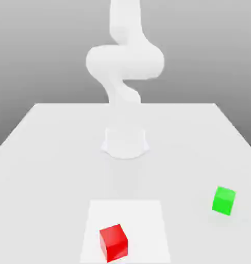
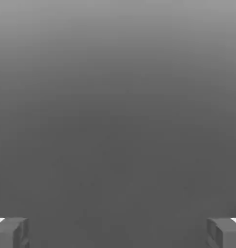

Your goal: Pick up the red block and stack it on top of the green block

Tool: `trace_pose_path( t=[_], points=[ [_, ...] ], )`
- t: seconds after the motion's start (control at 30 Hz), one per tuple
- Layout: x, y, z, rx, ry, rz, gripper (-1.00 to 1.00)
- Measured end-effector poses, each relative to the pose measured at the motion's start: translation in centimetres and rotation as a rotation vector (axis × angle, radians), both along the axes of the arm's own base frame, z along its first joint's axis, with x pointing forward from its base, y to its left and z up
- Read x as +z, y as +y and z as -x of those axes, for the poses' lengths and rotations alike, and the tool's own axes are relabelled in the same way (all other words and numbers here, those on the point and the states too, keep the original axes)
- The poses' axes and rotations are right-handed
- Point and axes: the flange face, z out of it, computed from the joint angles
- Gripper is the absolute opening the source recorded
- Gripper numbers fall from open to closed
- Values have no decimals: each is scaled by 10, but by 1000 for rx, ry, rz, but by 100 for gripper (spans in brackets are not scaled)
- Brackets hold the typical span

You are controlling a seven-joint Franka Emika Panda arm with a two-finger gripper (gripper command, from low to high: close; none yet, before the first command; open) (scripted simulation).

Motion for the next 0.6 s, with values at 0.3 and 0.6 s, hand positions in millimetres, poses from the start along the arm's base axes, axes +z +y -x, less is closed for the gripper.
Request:
trace_pose_path(
  t=[0.3,0.6],
  points=[
    [-156,-12,-88,-352,229,-102,0],
    [-321,-33,-114,-682,430,-242,0]
  ],
)
